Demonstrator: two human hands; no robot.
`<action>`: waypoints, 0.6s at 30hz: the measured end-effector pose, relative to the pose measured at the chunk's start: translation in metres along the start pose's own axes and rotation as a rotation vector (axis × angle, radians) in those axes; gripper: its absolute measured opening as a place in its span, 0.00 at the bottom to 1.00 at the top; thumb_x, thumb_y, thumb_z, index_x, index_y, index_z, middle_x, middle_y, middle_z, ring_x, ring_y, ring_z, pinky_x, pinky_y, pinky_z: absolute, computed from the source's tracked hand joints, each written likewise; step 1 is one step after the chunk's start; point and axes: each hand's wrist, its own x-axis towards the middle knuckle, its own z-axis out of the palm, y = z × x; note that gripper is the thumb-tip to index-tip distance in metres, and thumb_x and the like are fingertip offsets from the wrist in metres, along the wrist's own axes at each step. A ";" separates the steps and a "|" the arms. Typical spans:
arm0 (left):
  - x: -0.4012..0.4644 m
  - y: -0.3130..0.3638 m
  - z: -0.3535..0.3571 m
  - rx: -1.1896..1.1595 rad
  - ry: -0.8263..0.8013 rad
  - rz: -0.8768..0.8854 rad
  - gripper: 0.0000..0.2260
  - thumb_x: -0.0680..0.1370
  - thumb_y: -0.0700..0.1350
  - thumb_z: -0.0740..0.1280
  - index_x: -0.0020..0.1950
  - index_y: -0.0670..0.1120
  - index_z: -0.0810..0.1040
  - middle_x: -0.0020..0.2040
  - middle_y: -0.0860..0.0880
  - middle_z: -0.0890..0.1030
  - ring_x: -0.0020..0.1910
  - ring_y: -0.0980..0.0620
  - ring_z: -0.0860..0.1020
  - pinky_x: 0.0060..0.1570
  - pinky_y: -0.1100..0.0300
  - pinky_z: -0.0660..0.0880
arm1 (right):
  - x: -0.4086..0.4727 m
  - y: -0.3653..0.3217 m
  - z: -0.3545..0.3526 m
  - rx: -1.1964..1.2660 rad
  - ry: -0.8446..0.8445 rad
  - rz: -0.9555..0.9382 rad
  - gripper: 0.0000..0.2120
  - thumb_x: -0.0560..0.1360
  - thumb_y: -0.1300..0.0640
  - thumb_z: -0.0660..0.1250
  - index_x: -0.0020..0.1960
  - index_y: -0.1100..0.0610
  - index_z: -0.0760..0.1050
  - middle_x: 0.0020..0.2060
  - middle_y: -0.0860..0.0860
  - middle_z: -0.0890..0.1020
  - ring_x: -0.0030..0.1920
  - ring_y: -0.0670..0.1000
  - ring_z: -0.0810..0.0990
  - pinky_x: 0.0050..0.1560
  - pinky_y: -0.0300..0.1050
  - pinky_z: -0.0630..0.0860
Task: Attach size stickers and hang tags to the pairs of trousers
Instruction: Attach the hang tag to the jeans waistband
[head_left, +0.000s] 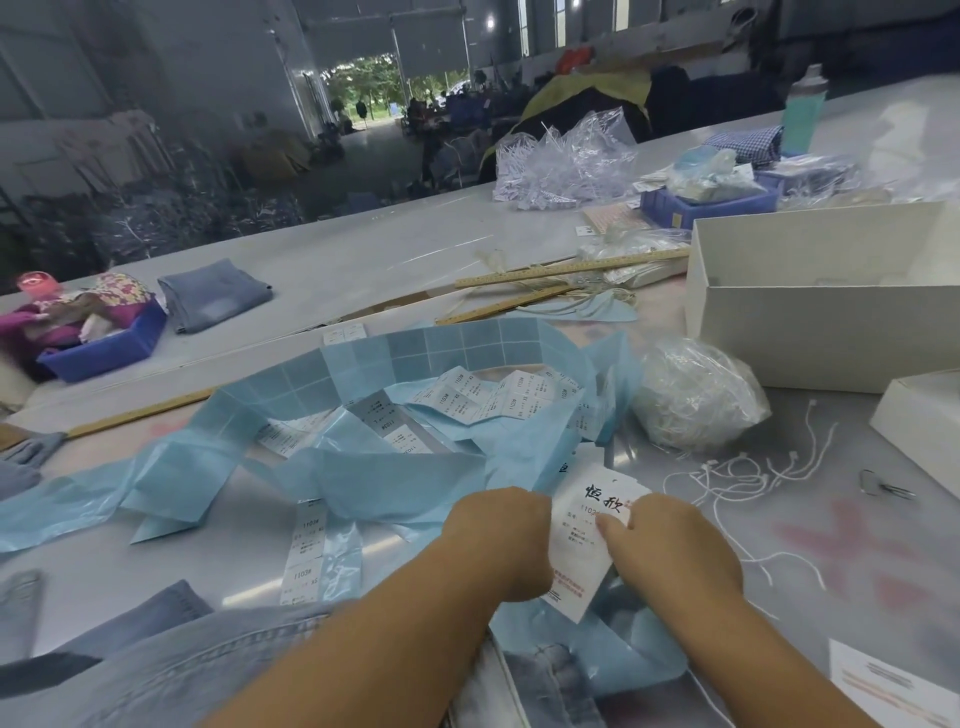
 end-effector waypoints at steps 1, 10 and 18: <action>0.000 0.006 0.001 0.011 0.048 0.012 0.14 0.78 0.51 0.64 0.62 0.49 0.71 0.55 0.48 0.77 0.51 0.46 0.77 0.42 0.55 0.70 | -0.002 -0.001 0.000 0.036 -0.001 -0.043 0.13 0.76 0.46 0.62 0.37 0.52 0.72 0.34 0.44 0.73 0.34 0.47 0.74 0.33 0.43 0.69; 0.010 0.044 0.004 0.153 0.089 0.040 0.20 0.79 0.57 0.64 0.63 0.44 0.74 0.58 0.43 0.74 0.54 0.43 0.75 0.44 0.54 0.66 | 0.008 0.040 -0.031 -0.204 0.070 0.001 0.09 0.73 0.55 0.60 0.52 0.52 0.73 0.55 0.52 0.75 0.57 0.56 0.71 0.51 0.49 0.71; 0.011 0.058 0.000 0.105 0.023 -0.070 0.09 0.76 0.38 0.62 0.54 0.43 0.77 0.53 0.45 0.78 0.52 0.44 0.79 0.42 0.56 0.71 | 0.010 0.056 -0.019 -0.403 0.104 -0.076 0.13 0.73 0.59 0.58 0.54 0.53 0.76 0.55 0.50 0.76 0.58 0.54 0.72 0.50 0.46 0.68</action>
